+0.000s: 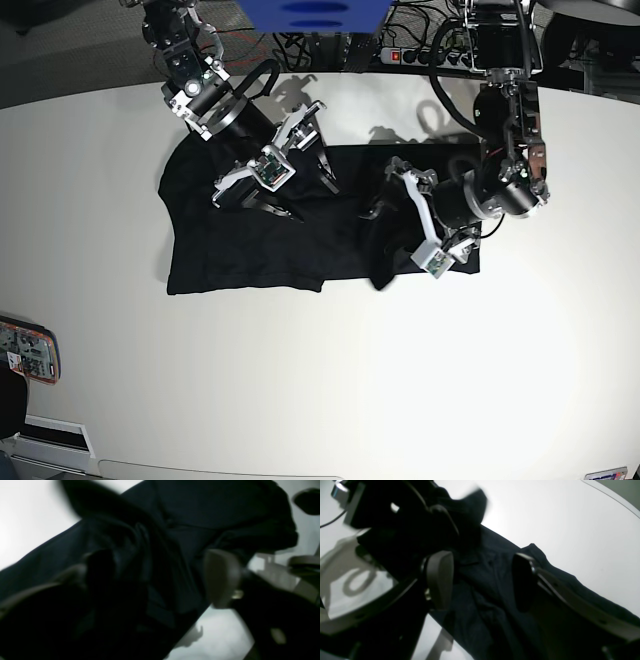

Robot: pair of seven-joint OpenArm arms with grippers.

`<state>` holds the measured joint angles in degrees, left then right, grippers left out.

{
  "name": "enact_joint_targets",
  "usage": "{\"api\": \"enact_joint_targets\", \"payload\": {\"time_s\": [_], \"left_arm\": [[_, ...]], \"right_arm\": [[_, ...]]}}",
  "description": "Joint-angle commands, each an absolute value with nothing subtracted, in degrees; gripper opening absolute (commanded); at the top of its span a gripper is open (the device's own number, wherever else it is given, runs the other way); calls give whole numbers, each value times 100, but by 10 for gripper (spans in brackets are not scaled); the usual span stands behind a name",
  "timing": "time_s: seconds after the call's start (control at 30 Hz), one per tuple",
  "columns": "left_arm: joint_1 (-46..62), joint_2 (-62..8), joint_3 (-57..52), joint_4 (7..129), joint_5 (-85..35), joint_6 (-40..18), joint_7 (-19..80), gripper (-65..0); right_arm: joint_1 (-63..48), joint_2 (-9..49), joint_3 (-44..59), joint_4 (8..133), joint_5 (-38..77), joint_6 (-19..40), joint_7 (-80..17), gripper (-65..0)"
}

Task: Fold the T-shirt properly
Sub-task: 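Press the folded end flat with the left gripper beside the right gripper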

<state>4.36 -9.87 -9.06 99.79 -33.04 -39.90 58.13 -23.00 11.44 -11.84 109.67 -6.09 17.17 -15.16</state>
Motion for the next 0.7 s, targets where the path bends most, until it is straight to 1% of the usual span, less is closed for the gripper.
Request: {"api": "enact_joint_targets", "payload": {"time_s": [0.0,0.2,0.47,0.6,0.67], "left_arm": [[286,-963,-848,10079,-3442,-4000,5666,0],[286,-637,-646,10079,-3468,-4000,5701,0],[593,-426,-637,10105,-3486,-4000,5701,0],[699,40,-637,10123,-3486,-4000,5710,0],[708,330,-637,10193,-3477,-4000,5710,0]], "right_arm": [[-2273,1147,-1165,11090,-532,1719,-1341,-291],[-2273,1156,-1121,11099,-532,1719,-1358,-291],[-2273,1156,-576,11099,-505,1719,-1376,-291],[-2246,1156,-365,11090,-505,1719,-1411,-291],[-2229,1156,-251,11090,-505,1719,-1631,-291]]}}
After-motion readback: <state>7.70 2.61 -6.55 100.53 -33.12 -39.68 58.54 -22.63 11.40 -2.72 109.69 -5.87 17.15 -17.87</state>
